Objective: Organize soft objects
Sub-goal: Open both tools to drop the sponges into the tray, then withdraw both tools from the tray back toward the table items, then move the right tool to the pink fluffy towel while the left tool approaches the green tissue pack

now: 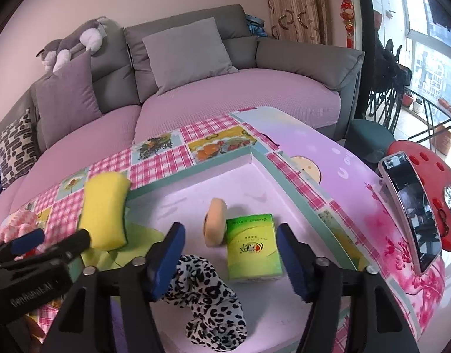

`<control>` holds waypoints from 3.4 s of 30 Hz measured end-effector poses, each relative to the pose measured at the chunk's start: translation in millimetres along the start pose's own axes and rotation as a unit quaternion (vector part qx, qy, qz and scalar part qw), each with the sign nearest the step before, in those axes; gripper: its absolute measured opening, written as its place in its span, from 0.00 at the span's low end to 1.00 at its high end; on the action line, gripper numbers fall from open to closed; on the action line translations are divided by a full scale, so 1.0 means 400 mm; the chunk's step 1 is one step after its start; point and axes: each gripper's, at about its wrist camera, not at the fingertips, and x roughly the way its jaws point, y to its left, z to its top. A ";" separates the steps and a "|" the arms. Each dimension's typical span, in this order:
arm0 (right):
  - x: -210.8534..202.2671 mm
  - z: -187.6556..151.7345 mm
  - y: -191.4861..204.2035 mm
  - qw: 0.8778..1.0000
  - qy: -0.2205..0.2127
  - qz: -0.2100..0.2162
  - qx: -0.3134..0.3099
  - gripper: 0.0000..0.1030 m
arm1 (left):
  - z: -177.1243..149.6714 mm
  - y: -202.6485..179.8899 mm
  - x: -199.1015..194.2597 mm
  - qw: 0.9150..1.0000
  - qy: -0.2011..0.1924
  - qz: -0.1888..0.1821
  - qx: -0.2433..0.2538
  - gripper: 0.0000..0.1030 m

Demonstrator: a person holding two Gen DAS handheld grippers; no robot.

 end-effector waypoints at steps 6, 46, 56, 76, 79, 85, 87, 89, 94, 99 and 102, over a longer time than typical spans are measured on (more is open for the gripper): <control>0.007 -0.005 0.006 1.000 0.005 -0.005 -0.012 0.95 | -0.006 0.029 -0.004 0.999 -0.011 0.026 -0.020 0.92; -0.117 -0.063 0.116 0.993 0.073 0.019 -0.094 1.00 | -0.121 0.139 -0.179 0.997 -0.028 0.052 -0.052 0.94; -0.160 -0.072 0.188 0.990 0.071 0.056 -0.111 1.00 | -0.152 0.207 -0.276 0.995 -0.040 0.057 -0.071 0.94; -0.165 -0.097 0.392 0.973 0.081 0.139 -0.163 1.00 | -0.244 0.585 -0.361 0.962 -0.039 0.138 -0.232 0.94; -0.171 -0.077 0.435 0.971 0.072 0.157 -0.167 1.00 | -0.234 0.611 -0.348 0.960 -0.034 0.138 -0.240 0.94; -0.175 -0.040 0.545 0.964 0.053 0.171 -0.197 1.00 | -0.177 0.629 -0.316 0.965 -0.034 0.132 -0.226 0.94; -0.170 -0.037 0.583 0.960 0.049 0.181 -0.207 1.00 | -0.165 0.635 -0.304 0.965 -0.034 0.131 -0.226 0.94; -0.157 -0.043 0.623 0.955 0.051 0.195 -0.216 1.00 | -0.156 0.648 -0.286 0.962 -0.027 0.129 -0.238 0.94; -0.109 -0.087 0.687 0.945 0.072 0.220 -0.231 0.91 | -0.184 0.671 -0.257 0.960 -0.024 0.133 -0.247 0.94; -0.082 -0.103 0.704 0.946 0.068 0.220 -0.230 0.78 | -0.232 0.707 -0.243 0.953 -0.013 0.138 -0.270 0.94; -0.083 -0.100 0.703 0.947 0.057 0.217 -0.229 0.70 | -0.249 0.717 -0.247 0.951 -0.010 0.152 -0.267 0.94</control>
